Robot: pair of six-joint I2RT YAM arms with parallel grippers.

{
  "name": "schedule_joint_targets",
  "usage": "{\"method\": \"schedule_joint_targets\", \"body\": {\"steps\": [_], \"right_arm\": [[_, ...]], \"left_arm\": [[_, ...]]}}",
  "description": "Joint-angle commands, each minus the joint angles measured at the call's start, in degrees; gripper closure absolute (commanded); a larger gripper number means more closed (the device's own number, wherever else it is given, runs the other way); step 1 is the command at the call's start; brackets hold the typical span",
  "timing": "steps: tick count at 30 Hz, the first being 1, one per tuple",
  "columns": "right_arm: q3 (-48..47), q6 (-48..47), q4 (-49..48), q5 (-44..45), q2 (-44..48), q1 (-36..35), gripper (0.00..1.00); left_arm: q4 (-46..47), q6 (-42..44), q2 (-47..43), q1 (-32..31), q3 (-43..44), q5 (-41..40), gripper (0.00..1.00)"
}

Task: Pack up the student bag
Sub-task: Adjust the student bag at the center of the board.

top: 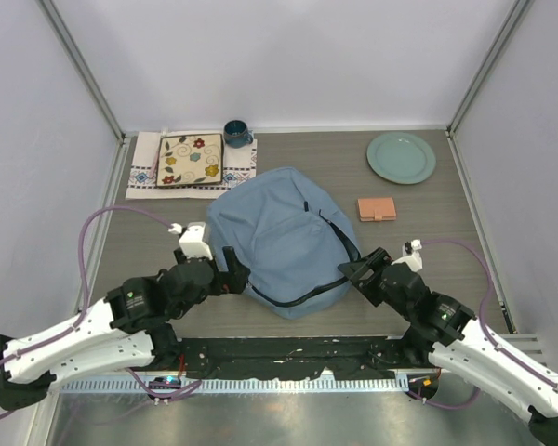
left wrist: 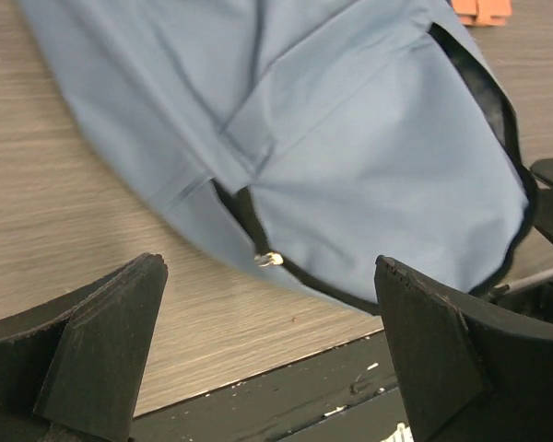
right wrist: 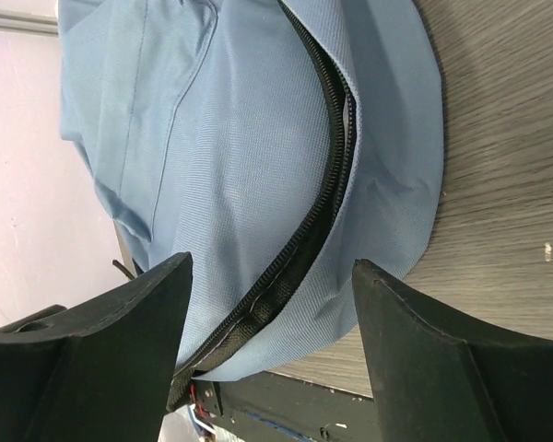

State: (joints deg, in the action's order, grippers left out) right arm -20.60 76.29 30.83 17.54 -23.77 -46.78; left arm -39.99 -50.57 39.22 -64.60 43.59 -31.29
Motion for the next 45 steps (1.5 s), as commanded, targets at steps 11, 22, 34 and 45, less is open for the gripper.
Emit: {"method": "schedule_joint_targets", "body": {"steps": [11,22,34,45], "right_arm": [[-2.4,-2.9,-4.6,7.5,-6.7,-0.3,0.81],[-9.3,-14.6,-4.1,14.5,-12.1,-0.2,0.67],[-16.1,-16.3,4.5,10.6,-5.0,-0.2,0.40],[-19.9,-22.1,-6.0,-5.7,-16.0,-4.0,0.41]], "left_arm": [[-4.0,-4.2,-2.9,2.4,-4.3,-4.0,0.00],[7.3,-1.9,0.2,11.9,-7.9,8.1,0.00],[21.8,-8.1,6.2,21.1,-13.6,17.0,0.01],[32.9,-13.7,9.0,24.6,-19.6,19.2,0.06]]}}
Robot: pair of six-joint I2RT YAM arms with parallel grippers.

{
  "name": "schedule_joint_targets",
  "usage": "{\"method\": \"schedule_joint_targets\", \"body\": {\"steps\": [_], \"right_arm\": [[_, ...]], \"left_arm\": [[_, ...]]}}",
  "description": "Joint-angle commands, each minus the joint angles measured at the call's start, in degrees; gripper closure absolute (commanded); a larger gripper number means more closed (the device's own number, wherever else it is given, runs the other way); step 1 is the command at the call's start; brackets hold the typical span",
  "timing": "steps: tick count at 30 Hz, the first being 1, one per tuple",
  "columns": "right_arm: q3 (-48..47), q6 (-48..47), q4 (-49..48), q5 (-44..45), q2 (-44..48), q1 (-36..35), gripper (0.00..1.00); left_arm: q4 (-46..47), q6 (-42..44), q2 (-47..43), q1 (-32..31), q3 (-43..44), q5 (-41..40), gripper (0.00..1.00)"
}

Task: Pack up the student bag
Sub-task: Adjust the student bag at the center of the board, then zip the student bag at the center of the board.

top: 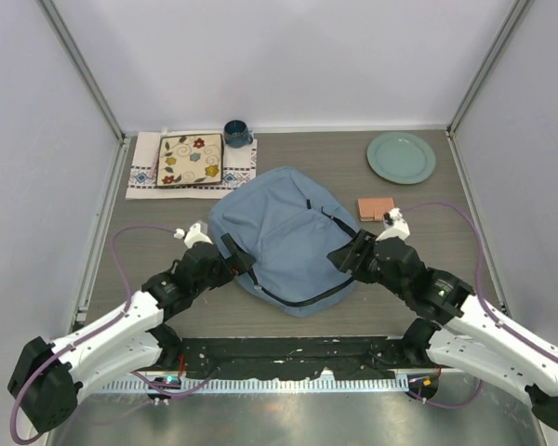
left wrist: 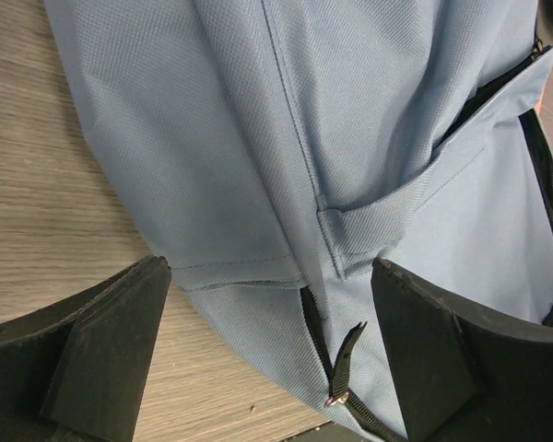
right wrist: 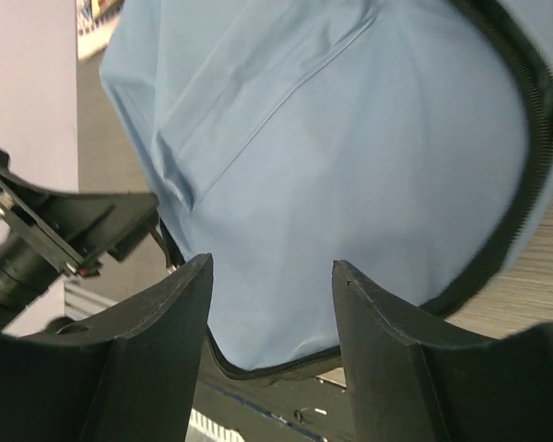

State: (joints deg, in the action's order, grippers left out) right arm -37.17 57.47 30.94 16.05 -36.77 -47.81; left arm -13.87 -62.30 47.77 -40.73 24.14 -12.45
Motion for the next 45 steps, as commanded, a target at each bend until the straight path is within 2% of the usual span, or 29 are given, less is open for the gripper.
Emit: {"method": "schedule_joint_targets", "body": {"steps": [1,2,10,16,19,23,30,45], "right_arm": [[-3.8,-3.6,-6.8,-4.0,-4.7,-3.8,0.40],[-4.7,-4.1,-7.2,-3.8,-5.5,-4.6,0.41],[-6.5,-3.2,-13.6,-0.2,-14.4,-14.2,0.41],[-11.2,-5.6,-15.8,0.8,-23.2,-17.9,0.41],[-13.7,-7.8,-15.5,1.3,-26.9,-19.0,0.41],[-16.3,-9.7,-14.9,0.6,-30.6,-19.5,0.41],[-18.7,-11.1,-15.0,-0.5,-35.4,-20.2,0.41],[-30.3,-19.4,-13.6,2.6,-50.1,-21.9,0.40]], "left_arm": [[7.3,-2.3,0.6,1.1,-0.6,0.3,0.09],[8.3,-2.6,0.7,1.2,-0.8,0.2,0.13],[9.2,-4.9,2.3,3.0,-1.6,-0.1,0.20],[9.2,-4.2,5.6,3.5,-0.9,0.5,0.35],[9.0,-3.1,7.0,3.6,0.0,1.2,0.43],[7.1,-2.7,8.7,3.6,1.1,0.9,0.63],[6.4,-2.8,7.1,3.6,1.4,1.1,0.89],[5.3,-2.6,5.1,3.7,2.8,3.3,0.93]]}}
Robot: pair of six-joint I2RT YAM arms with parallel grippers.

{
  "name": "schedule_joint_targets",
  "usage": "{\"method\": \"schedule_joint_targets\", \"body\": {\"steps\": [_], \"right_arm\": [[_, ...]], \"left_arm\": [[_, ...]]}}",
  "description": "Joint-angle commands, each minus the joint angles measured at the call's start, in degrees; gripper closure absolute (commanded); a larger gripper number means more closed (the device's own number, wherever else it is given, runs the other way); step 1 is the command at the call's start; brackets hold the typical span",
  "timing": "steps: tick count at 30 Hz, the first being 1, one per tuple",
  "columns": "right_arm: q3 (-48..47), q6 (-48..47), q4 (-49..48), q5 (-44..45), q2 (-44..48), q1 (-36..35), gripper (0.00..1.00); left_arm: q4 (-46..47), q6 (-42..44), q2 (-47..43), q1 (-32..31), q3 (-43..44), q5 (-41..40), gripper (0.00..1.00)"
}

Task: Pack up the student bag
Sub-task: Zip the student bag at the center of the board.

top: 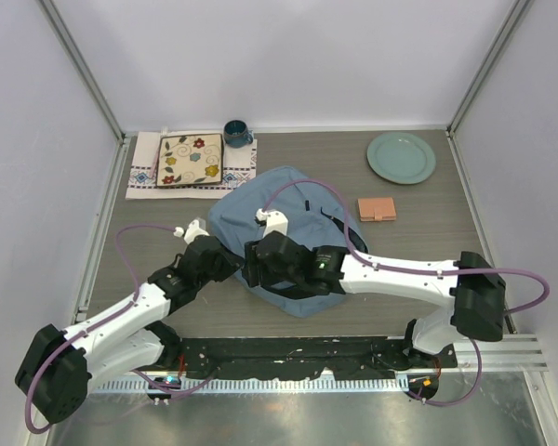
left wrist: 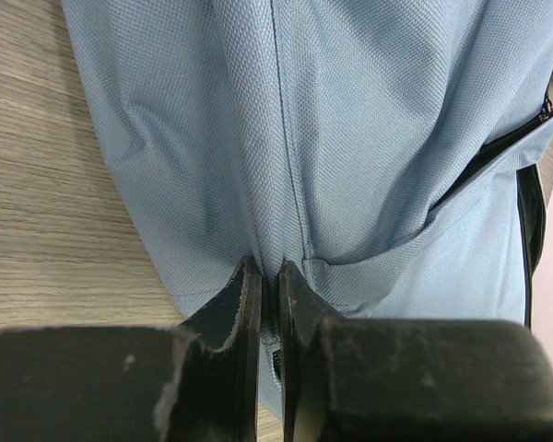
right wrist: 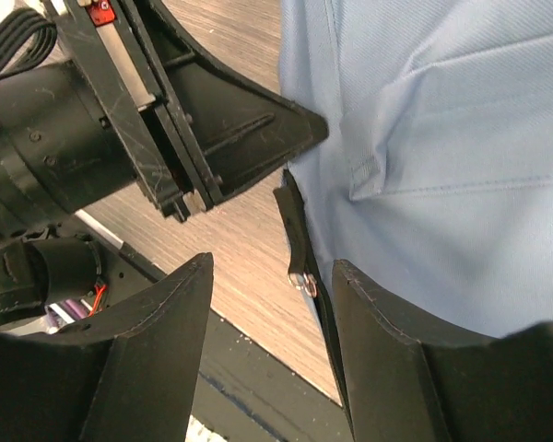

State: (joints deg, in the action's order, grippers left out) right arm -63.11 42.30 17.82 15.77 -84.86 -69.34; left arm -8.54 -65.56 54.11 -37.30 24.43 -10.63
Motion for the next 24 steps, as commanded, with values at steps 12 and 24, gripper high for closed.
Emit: {"method": "schedule_joint_targets", "body": {"steps": [12,24], "right_arm": [[-5.0,-4.1,-1.9,3.4,-8.0,-0.4,0.45],[-6.9,-3.9,-1.7,3.9,-12.0,-0.4,0.68]], "left_arm": [[-0.2,0.3,-2.9,0.6,2.1,1.1,0.75],[1.8,0.3,-1.1,1.4,2.3,2.7,0.82]]}}
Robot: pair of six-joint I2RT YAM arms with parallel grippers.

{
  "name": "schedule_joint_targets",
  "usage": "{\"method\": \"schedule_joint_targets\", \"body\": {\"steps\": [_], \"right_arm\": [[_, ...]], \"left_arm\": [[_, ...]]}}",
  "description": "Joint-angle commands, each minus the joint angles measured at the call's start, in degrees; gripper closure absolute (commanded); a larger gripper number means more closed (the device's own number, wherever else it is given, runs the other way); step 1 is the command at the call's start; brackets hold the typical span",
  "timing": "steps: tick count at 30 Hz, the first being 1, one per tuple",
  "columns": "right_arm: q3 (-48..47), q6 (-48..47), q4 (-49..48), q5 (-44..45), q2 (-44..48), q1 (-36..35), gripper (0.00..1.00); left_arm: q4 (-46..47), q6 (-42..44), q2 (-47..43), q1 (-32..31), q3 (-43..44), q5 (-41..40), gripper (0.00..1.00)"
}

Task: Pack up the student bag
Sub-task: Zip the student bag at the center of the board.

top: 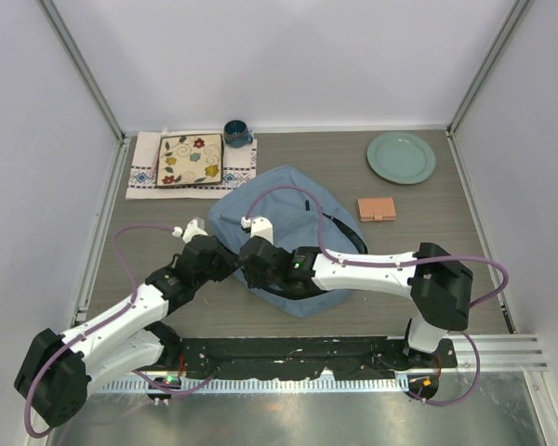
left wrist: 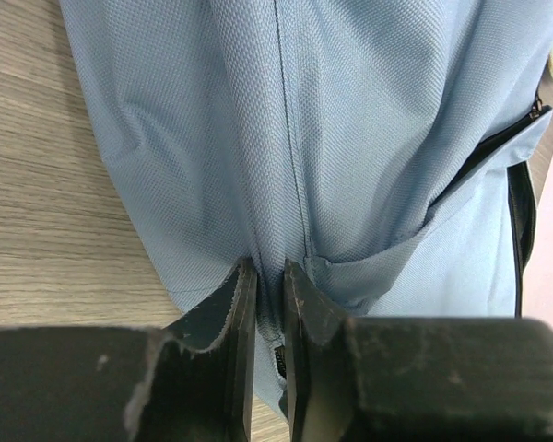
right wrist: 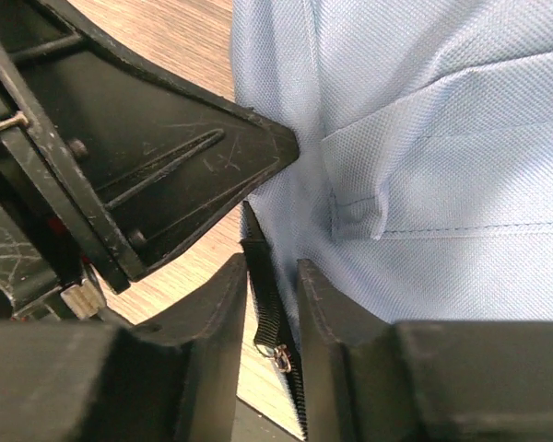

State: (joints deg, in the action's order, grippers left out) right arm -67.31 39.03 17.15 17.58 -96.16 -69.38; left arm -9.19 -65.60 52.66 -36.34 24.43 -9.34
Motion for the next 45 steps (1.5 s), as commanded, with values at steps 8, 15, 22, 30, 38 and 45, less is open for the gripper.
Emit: {"method": "schedule_joint_targets", "body": {"steps": [8,15,22,30,38,45], "right_arm": [[0.2,-1.1,-4.0,3.7,3.3,-0.3,0.86],[3.4,-1.1,-7.3,3.0,6.5,-0.4,0.99],[9.8,-0.3,-11.8,3.0,12.6,-0.4,0.99],[13.1,4.0,-15.8,2.1,16.1,-0.4,0.99],[15.5,2.2,-14.3,-0.6,18.2,-0.4,0.99],[26.7,4.0,-12.3,1.7,29.9,-0.5,0.99]], "left_arm": [[2.3,0.9,0.9,0.9,2.3,1.8,0.87],[2.6,1.1,1.9,1.0,2.0,2.5,0.95],[1.2,2.1,2.1,1.3,2.0,1.7,1.00],[0.7,2.8,2.3,1.5,1.9,1.6,1.00],[-0.1,4.3,2.2,2.1,1.9,1.6,1.00],[-2.3,8.5,-0.9,8.2,1.3,4.1,1.00]]}}
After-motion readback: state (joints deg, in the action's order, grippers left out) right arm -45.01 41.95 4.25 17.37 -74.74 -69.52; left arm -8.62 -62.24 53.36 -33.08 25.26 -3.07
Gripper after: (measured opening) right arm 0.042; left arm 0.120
